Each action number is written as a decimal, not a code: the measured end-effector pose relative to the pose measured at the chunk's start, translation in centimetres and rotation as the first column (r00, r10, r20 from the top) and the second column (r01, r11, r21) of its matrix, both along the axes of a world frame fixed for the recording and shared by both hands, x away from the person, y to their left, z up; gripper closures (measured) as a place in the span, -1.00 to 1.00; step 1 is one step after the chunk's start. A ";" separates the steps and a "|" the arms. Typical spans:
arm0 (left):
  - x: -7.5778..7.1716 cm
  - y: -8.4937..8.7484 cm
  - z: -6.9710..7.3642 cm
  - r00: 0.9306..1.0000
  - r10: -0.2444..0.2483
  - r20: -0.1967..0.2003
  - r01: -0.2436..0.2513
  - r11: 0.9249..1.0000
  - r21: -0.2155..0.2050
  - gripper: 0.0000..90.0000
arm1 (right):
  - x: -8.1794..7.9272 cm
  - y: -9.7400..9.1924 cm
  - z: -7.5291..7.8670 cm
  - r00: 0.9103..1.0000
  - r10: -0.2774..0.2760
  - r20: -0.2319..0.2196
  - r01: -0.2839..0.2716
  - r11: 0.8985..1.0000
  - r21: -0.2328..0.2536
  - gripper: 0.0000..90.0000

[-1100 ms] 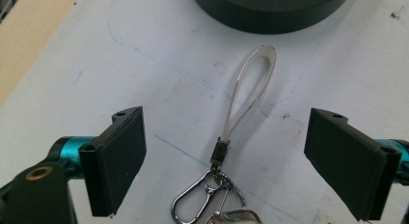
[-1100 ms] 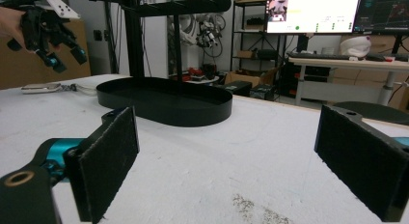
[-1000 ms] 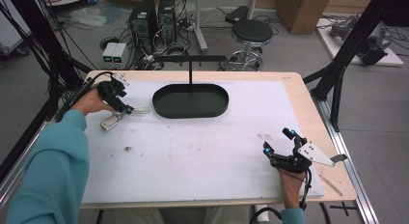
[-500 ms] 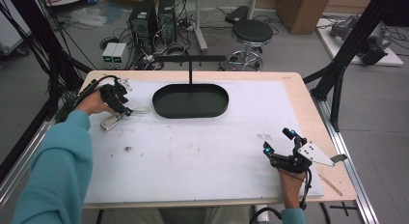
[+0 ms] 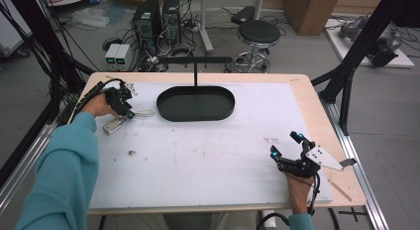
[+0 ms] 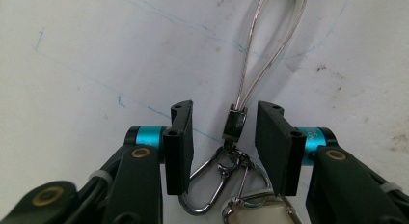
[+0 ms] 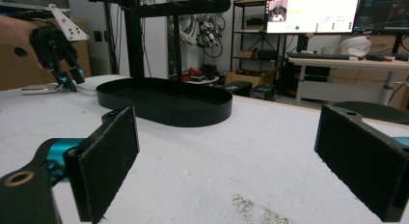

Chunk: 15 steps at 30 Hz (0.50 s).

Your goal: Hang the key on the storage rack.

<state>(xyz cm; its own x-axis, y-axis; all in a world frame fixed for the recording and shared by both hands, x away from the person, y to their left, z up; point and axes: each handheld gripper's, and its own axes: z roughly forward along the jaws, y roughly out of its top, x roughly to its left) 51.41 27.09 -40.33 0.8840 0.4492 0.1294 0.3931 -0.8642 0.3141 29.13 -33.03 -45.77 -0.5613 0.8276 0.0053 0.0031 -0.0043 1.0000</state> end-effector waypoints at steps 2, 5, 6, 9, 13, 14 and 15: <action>0.0 -0.1 0.0 1.000 -0.008 -0.001 0.008 1.000 -0.004 0.38 | 0.0 0.0 0.0 1.000 0.000 0.000 0.000 1.000 0.000 -0.83; 0.1 -0.2 -0.1 1.000 -0.021 -0.009 0.021 1.000 0.015 0.40 | 0.0 0.0 0.0 1.000 0.000 -0.004 0.000 1.000 0.001 -0.83; 0.1 -0.2 -0.1 1.000 -0.023 -0.010 0.023 1.000 0.013 0.44 | 0.0 0.0 0.0 1.000 0.000 -0.004 0.000 1.000 0.001 -0.83; 0.2 -0.3 -0.2 1.000 -0.019 -0.013 0.019 1.000 0.013 0.44 | 0.0 0.0 0.0 1.000 0.000 -0.002 0.000 1.000 -0.001 -0.83; 0.2 -0.4 -0.2 0.999 -0.027 -0.020 0.027 1.000 0.013 0.53 | 0.0 0.0 0.0 1.000 0.000 -0.004 0.000 1.000 0.000 -0.83; 0.2 -0.4 -0.2 0.999 -0.033 -0.018 0.034 0.999 0.020 0.53 | 0.0 0.0 0.0 1.000 0.000 -0.004 0.000 1.000 0.000 -0.83; 0.2 -0.4 -0.1 0.999 -0.035 -0.020 0.035 0.999 0.018 0.60 | 0.0 0.0 0.0 1.000 0.000 -0.003 0.000 1.000 0.000 -0.83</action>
